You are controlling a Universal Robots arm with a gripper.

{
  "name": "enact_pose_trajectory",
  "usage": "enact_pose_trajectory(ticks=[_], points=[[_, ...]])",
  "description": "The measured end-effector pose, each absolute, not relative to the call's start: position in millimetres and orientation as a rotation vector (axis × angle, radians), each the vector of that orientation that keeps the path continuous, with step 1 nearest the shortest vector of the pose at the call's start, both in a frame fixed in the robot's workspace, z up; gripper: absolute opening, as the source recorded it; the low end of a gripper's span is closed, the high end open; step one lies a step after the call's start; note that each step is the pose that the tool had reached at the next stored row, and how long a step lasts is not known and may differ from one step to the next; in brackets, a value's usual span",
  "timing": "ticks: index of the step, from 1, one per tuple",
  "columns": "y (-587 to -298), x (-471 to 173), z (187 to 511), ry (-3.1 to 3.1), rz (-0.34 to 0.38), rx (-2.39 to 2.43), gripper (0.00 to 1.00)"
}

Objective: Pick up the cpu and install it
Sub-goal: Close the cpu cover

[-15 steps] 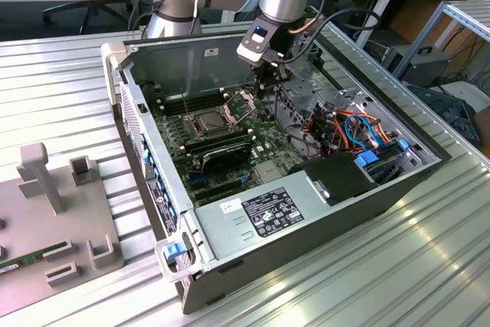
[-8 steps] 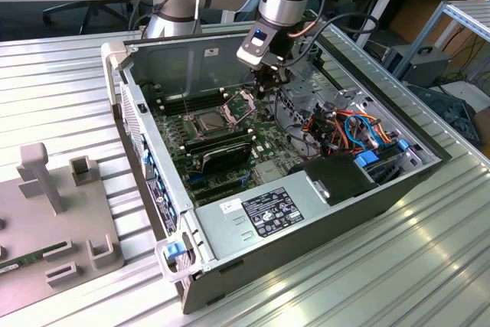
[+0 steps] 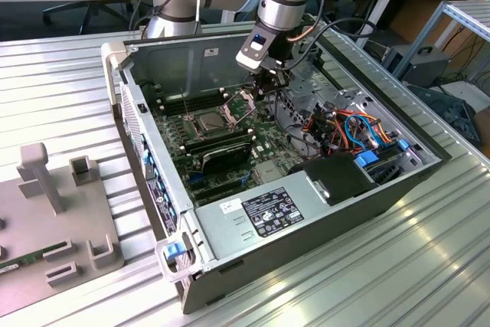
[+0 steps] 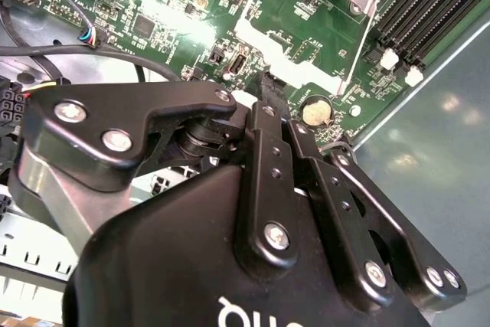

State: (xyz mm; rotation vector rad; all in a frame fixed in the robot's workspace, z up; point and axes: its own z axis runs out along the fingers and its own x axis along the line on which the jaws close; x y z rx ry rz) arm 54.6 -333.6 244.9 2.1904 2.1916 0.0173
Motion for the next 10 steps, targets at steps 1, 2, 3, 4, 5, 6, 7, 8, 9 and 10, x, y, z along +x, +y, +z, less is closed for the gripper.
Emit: enact_pose_trajectory(ticks=[1,2,3,4,5,6,7,8,9,10], points=[[-333.5,54.6,244.8,2.192,0.018,2.191,0.11],[-333.5,54.6,244.8,2.192,0.018,2.191,0.11],[-333.5,54.6,244.8,2.192,0.018,2.191,0.11],[-333.5,54.6,244.8,2.192,0.018,2.191,0.11],[-333.5,54.6,244.8,2.192,0.018,2.191,0.11],[-333.5,54.6,244.8,2.192,0.018,2.191,0.11],[-333.5,54.6,244.7,2.192,0.018,2.191,0.11],[-333.5,54.5,244.7,2.192,0.018,2.191,0.11],[-333.5,54.2,244.6,2.192,0.018,2.191,0.11],[-333.5,53.3,244.6,2.192,0.018,2.191,0.11]])
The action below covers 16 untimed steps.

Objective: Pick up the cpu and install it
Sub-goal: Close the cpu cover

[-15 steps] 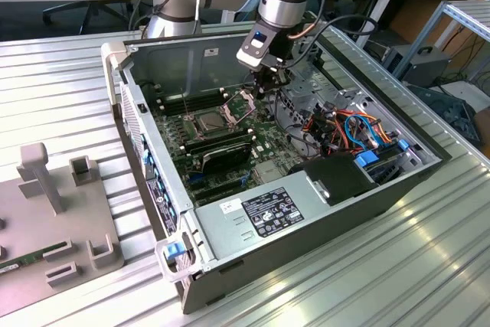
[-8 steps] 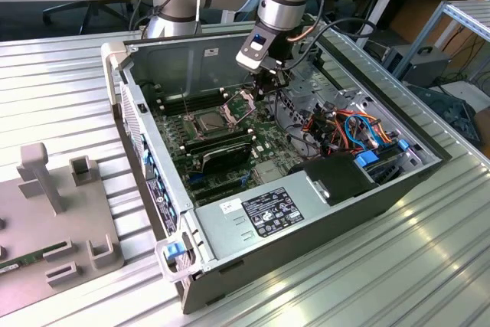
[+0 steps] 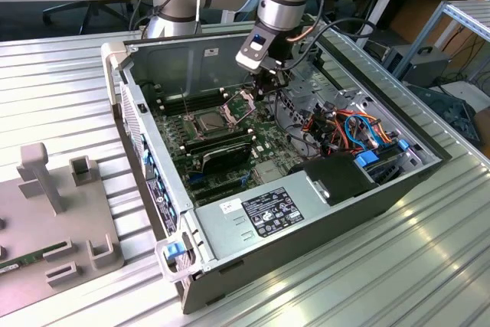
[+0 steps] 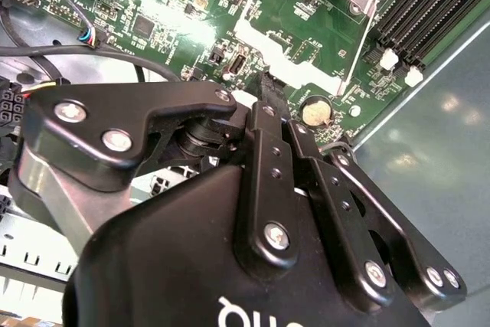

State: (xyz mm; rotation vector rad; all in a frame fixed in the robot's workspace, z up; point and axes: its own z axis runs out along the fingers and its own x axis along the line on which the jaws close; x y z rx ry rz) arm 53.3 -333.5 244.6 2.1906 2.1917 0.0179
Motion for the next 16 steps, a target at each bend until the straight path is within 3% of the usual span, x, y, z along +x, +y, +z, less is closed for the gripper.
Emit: enact_pose_trajectory(ticks=[16], points=[[-331.3,7.2,244.5,2.192,0.018,2.19,0.11]])
